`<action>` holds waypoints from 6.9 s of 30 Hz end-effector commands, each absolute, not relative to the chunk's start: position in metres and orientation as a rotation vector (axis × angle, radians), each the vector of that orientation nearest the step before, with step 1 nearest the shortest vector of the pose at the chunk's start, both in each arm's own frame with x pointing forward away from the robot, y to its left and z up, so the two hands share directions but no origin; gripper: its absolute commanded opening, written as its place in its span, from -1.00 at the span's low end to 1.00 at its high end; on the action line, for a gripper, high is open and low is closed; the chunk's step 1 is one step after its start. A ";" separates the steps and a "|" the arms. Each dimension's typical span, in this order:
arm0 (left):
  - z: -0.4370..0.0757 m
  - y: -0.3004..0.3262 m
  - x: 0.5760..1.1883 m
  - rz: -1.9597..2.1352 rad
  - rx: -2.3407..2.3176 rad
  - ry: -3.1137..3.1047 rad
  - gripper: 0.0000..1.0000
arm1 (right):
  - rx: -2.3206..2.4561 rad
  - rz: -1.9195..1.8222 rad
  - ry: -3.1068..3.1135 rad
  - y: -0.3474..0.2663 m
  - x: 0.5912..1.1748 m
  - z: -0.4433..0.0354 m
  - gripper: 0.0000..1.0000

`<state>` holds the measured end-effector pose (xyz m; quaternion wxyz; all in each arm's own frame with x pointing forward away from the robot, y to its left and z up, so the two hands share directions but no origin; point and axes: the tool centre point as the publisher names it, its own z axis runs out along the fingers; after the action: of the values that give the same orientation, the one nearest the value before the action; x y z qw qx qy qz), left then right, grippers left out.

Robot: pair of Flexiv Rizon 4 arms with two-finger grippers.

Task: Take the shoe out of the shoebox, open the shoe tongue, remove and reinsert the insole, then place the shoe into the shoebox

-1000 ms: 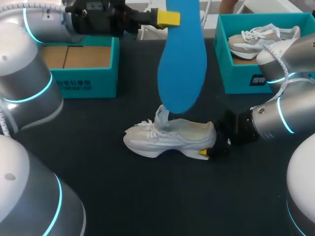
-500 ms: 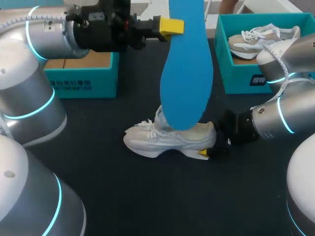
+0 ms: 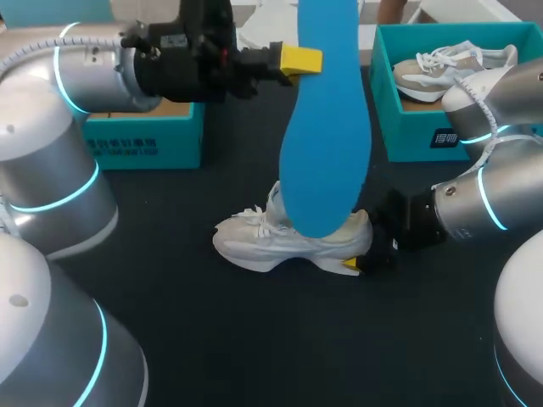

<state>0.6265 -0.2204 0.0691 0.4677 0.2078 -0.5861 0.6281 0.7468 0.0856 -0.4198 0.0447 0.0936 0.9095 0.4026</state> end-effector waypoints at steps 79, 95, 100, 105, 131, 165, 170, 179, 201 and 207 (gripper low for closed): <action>0.069 -0.224 0.627 1.541 0.507 -1.436 -1.00 | 0.877 1.206 3.387 -0.002 0.743 -0.365 1.00; 0.069 -0.224 0.627 1.541 0.507 -1.436 -1.00 | 1.278 0.692 2.995 -0.005 0.757 -0.341 1.00; 0.069 -0.224 0.627 1.541 0.507 -1.436 -1.00 | 1.289 0.582 2.938 -0.002 0.766 -0.337 1.00; 0.069 -0.224 0.627 1.541 0.507 -1.436 -1.00 | 1.401 0.340 2.801 -0.006 0.772 -0.325 1.00; 0.069 -0.224 0.627 1.541 0.507 -1.436 -1.00 | 1.428 0.347 2.015 -0.043 0.763 -0.318 1.00; 0.069 -0.224 0.627 1.541 0.507 -1.436 -1.00 | 1.624 0.428 2.231 -0.034 0.824 -0.289 1.00; 0.069 -0.224 0.627 1.541 0.507 -1.436 -1.00 | 1.771 0.334 2.351 -0.045 0.827 -0.285 1.00; 0.069 -0.224 0.627 1.541 0.507 -1.436 -1.00 | 1.684 0.204 2.714 -0.054 0.823 -0.268 1.00; 0.069 -0.224 0.627 1.541 0.507 -1.436 -1.00 | 0.951 0.354 2.895 -0.002 0.775 -0.283 1.00; 0.069 -0.224 0.627 1.541 0.507 -1.436 -1.00 | 0.888 0.334 2.956 0.021 0.763 -0.288 1.00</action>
<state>0.6267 -0.2224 0.0689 0.4679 0.2077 -0.5860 0.6281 0.7649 0.0139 -0.2853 0.0171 0.2885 0.9511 0.1092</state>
